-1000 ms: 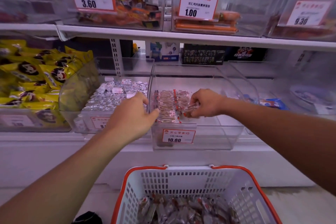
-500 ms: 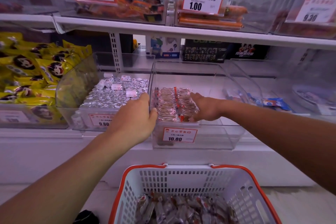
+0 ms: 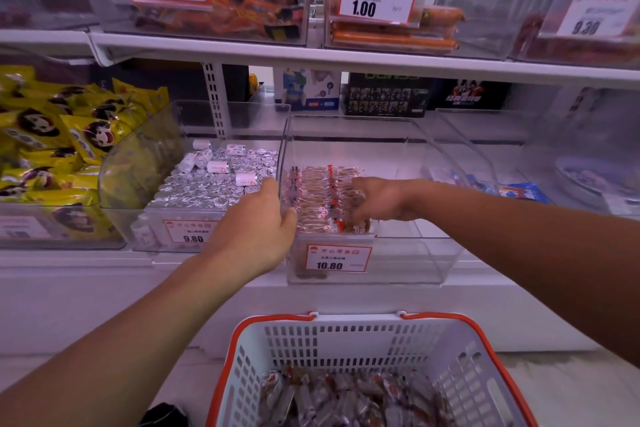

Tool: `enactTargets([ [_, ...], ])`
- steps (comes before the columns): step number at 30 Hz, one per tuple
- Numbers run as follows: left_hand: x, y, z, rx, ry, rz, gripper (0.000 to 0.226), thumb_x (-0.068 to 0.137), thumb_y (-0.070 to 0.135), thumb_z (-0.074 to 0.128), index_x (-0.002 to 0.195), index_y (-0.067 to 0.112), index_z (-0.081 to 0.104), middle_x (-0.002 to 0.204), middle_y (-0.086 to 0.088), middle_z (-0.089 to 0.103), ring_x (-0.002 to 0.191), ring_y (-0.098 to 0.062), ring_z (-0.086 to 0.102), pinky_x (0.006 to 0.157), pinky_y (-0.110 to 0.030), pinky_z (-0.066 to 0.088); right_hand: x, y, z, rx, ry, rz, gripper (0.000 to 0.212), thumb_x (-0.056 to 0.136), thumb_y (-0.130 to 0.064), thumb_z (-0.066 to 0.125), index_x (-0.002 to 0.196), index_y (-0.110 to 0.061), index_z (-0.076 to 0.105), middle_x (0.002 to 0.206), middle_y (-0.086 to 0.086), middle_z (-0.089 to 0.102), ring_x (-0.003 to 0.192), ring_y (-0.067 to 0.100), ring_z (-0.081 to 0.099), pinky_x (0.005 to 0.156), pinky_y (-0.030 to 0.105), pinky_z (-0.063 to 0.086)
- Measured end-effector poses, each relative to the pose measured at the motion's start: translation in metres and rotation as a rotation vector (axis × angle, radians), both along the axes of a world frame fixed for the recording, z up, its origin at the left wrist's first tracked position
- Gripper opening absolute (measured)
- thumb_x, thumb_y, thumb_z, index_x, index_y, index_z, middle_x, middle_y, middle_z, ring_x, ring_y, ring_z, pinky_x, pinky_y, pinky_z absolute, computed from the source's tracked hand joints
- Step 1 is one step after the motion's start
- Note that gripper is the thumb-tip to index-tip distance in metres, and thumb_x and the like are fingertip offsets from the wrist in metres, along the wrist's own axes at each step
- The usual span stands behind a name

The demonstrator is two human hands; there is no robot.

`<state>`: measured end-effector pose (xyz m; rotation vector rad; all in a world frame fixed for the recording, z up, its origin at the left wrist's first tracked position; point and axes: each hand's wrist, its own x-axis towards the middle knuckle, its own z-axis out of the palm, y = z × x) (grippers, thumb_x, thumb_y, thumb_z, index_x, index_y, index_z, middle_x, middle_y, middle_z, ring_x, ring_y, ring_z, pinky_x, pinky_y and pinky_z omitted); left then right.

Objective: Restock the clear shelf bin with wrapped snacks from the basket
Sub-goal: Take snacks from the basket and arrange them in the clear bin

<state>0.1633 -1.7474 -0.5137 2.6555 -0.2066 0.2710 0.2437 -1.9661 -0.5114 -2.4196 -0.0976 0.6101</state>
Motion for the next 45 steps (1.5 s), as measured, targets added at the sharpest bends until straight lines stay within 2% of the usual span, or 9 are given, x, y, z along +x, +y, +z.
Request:
enactTargets([
  [6, -0.016, 0.010, 0.019, 0.067, -0.001, -0.013, 0.042, 0.071, 0.058, 0.053, 0.071, 0.016, 0.048, 0.061, 0.002, 0.055, 0.055, -0.016, 0.050, 0.050, -0.029, 0.035, -0.025, -0.003, 0.028, -0.072, -0.582, -0.079, 0.061, 0.090, -0.007, 0.064, 0.147, -0.011, 0.043, 0.149, 0.006, 0.047, 0.129, 0.020, 0.050, 0.104, 0.028, 0.044],
  [9, -0.033, 0.016, 0.017, -0.024, 0.466, -0.256, 0.039, 0.060, 0.055, 0.053, 0.051, 0.017, 0.047, 0.045, 0.003, 0.041, 0.041, -0.015, 0.035, 0.046, -0.023, 0.032, -0.082, -0.007, 0.009, 0.187, -1.349, -0.204, 0.028, 0.092, -0.013, 0.055, 0.115, -0.019, 0.069, 0.103, -0.010, 0.069, 0.086, -0.002, 0.059, 0.079, 0.012, 0.049],
  [11, -0.043, 0.008, -0.006, 0.067, 0.728, -0.302, 0.033, 0.070, 0.047, 0.058, 0.056, 0.017, 0.056, 0.048, 0.001, 0.054, 0.041, -0.017, 0.044, 0.044, -0.022, 0.037, -0.126, 0.000, -0.033, 0.324, -1.496, -0.171, 0.021, 0.093, -0.014, 0.050, 0.097, -0.022, 0.069, 0.081, -0.012, 0.064, 0.070, -0.006, 0.049, 0.067, 0.009, 0.039],
  [17, -0.079, -0.026, -0.148, 0.439, 0.947, -0.278, 0.022, 0.093, 0.032, 0.060, 0.093, 0.011, 0.068, 0.095, -0.010, 0.071, 0.075, -0.023, 0.065, 0.068, -0.035, 0.060, -0.196, 0.007, -0.193, -0.089, -0.317, 0.193, 0.021, 0.095, -0.020, 0.049, 0.109, -0.013, 0.064, 0.102, 0.015, 0.070, 0.097, 0.033, 0.065, 0.079, 0.037, 0.050],
  [23, -0.152, -0.043, -0.296, 0.462, 1.215, -0.152, 0.061, 0.095, 0.049, 0.058, 0.139, 0.007, 0.052, 0.142, -0.018, 0.052, 0.122, -0.033, 0.055, 0.105, -0.037, 0.045, -0.266, -0.067, -0.288, -0.492, 0.554, 0.236, 0.051, 0.092, -0.033, 0.066, 0.135, -0.009, 0.055, 0.137, 0.013, 0.056, 0.122, 0.027, 0.056, 0.091, 0.030, 0.048],
  [31, -0.163, -0.072, -0.358, 0.207, 1.244, -0.017, 0.103, 0.082, 0.050, 0.074, 0.158, 0.023, 0.011, 0.163, -0.014, 0.014, 0.141, -0.041, 0.034, 0.111, -0.045, 0.038, -0.255, -0.047, -0.338, -0.078, 0.590, -0.060, 0.063, 0.080, -0.024, 0.079, 0.135, -0.009, 0.053, 0.131, 0.009, 0.059, 0.116, 0.026, 0.055, 0.099, 0.034, 0.043],
  [36, -0.161, -0.086, -0.367, 0.061, 1.047, 0.065, 0.066, 0.090, 0.044, 0.067, 0.143, 0.015, 0.040, 0.147, -0.018, 0.041, 0.126, -0.039, 0.049, 0.104, -0.046, 0.044, -0.245, -0.032, -0.355, -0.107, 0.372, -0.064, 0.059, 0.074, -0.037, 0.078, 0.122, -0.017, 0.051, 0.109, 0.007, 0.061, 0.085, 0.020, 0.062, 0.071, 0.029, 0.052],
  [41, -0.160, -0.078, -0.364, -0.078, 0.985, 0.169, 0.038, 0.090, 0.025, 0.069, 0.126, 0.013, 0.060, 0.119, -0.011, 0.066, 0.105, -0.030, 0.063, 0.093, -0.041, 0.052, -0.234, -0.007, -0.358, -0.155, 0.264, 0.124, 0.092, 0.079, -0.020, 0.076, 0.153, -0.030, 0.021, 0.124, 0.014, 0.062, 0.113, 0.033, 0.060, 0.097, 0.037, 0.049],
  [45, -0.160, -0.075, -0.355, -0.067, 0.950, 0.217, 0.018, 0.079, 0.028, 0.081, 0.091, 0.018, 0.072, 0.086, -0.005, 0.070, 0.078, -0.021, 0.062, 0.068, -0.028, 0.047, -0.234, -0.008, -0.363, -0.003, 0.265, -0.025, 0.051, 0.083, -0.010, 0.071, 0.131, -0.019, 0.056, 0.114, 0.008, 0.067, 0.104, 0.027, 0.062, 0.077, 0.024, 0.045],
])
